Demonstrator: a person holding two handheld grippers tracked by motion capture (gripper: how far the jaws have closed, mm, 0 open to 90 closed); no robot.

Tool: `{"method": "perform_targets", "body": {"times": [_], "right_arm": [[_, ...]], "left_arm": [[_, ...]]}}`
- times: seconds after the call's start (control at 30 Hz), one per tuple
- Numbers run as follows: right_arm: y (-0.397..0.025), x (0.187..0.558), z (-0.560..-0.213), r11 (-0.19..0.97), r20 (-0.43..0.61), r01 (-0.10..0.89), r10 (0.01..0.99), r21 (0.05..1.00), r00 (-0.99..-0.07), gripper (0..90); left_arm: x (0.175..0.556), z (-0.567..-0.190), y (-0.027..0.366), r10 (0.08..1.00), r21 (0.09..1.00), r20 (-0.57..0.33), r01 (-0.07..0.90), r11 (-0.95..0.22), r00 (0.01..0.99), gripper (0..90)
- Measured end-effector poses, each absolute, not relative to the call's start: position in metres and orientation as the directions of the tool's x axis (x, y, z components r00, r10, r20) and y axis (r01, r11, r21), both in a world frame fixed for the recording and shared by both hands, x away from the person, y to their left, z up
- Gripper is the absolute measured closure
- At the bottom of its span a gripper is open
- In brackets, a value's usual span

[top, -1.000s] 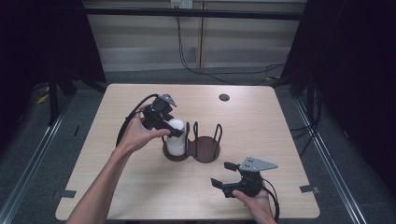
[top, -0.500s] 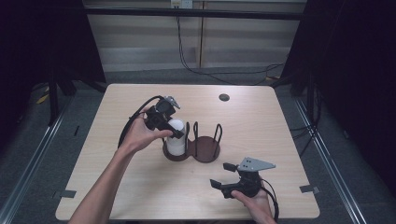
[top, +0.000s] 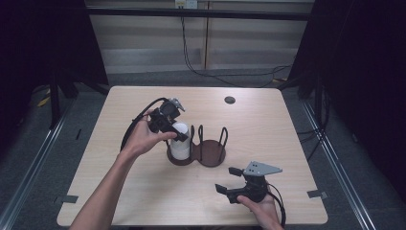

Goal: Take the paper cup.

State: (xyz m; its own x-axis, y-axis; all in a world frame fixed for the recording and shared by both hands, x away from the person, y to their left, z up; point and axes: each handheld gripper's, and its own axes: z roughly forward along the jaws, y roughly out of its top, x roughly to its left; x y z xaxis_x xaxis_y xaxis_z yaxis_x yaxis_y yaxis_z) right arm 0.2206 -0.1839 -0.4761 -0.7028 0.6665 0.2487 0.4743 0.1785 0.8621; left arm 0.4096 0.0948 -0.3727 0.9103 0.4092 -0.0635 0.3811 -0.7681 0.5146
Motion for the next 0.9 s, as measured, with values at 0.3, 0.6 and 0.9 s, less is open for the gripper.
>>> {"method": "perform_targets", "body": {"times": [0.3, 0.6, 0.9], "right_arm": [[-0.184, 0.221, -0.476, 0.178, 0.25, 0.475, 0.664, 0.862, -0.704, 16.7], [-0.184, 0.221, -0.476, 0.176, 0.253, 0.476, 0.665, 0.862, -0.703, 16.7], [-0.183, 0.221, -0.477, 0.177, 0.252, 0.475, 0.663, 0.862, -0.705, 16.6]], "left_arm": [[0.41, -0.369, 0.096, 0.405, 0.51, -0.059, 0.377, -0.773, 0.912, 34.3], [0.409, -0.365, 0.095, 0.408, 0.519, -0.056, 0.376, -0.768, 0.911, 35.1], [0.406, -0.356, 0.094, 0.397, 0.524, -0.036, 0.355, -0.774, 0.917, 35.6]]}}
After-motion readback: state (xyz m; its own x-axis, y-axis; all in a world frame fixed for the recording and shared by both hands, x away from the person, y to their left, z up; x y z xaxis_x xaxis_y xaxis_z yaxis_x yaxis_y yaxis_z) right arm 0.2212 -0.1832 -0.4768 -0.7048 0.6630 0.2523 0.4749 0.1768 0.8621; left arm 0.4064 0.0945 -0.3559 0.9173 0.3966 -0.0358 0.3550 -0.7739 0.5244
